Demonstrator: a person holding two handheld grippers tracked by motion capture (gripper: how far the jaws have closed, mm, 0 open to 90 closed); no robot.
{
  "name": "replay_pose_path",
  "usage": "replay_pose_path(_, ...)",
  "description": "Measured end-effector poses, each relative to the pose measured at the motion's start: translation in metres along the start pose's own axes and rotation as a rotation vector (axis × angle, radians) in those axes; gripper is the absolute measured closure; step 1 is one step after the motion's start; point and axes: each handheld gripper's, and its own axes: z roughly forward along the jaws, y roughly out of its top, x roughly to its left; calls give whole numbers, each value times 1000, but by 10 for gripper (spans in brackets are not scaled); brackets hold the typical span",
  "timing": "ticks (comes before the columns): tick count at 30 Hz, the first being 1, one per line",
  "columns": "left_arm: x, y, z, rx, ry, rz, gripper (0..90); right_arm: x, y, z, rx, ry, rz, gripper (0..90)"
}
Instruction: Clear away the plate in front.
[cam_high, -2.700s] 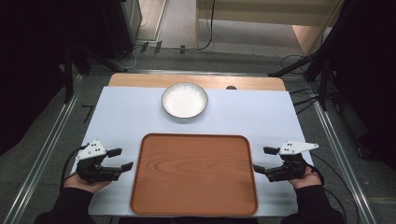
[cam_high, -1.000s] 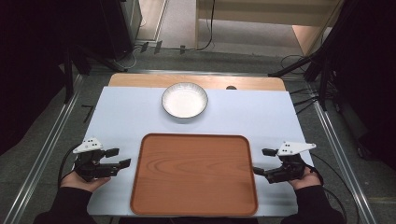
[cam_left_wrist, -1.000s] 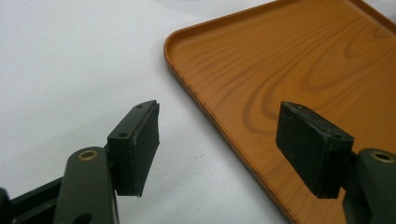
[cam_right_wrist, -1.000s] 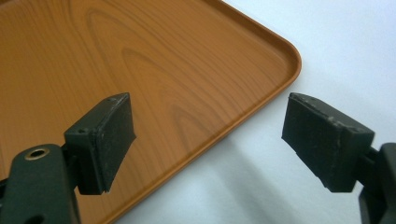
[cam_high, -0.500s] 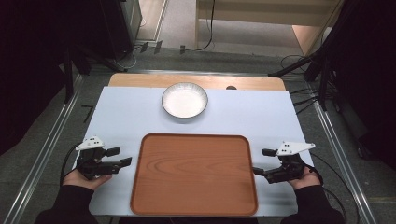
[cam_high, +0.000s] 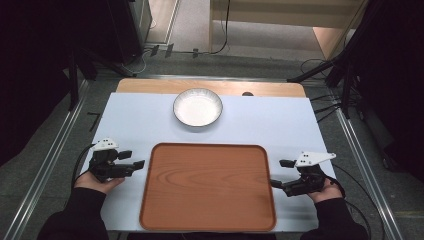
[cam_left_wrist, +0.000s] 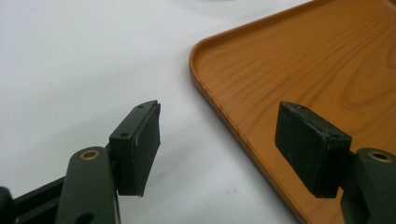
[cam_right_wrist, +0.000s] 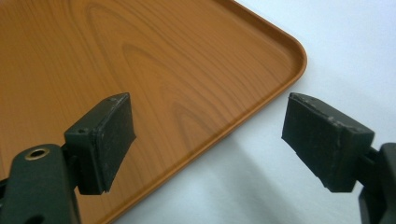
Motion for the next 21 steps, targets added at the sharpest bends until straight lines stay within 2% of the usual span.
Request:
replay_pose_path(2, 1, 3, 2, -8, 0, -1, 313, 0, 0, 0, 3, 2, -3, 177)
replay_pose_path(6, 4, 11, 7, -37, 26, 21, 324, 0, 0, 1, 4, 5, -5, 177)
replay_pose_path(10, 8, 16, 10, -46, 24, -4, 333, 0, 0, 1, 5, 5, -3, 177)
replay_pose_path(12, 8, 19, 12, -45, 31, -3, 334, -1, 0, 1, 5, 5, -3, 177)
replay_pose_path(15, 9, 26, 18, 1, 13, -59, 346, 0, 0, 1, 7, 5, -4, 177)
replay_pose_path(16, 9, 26, 18, 1, 13, -59, 353, 0, 0, 1, 7, 5, -4, 177)
replay_pose_path(17, 10, 30, 23, 30, 6, -80, 361, 0, 0, 1, 11, 6, -1, 177)
replay_pose_path(21, 7, 34, 28, 48, 9, -56, 366, 0, 0, 1, 11, 7, -1, 177)
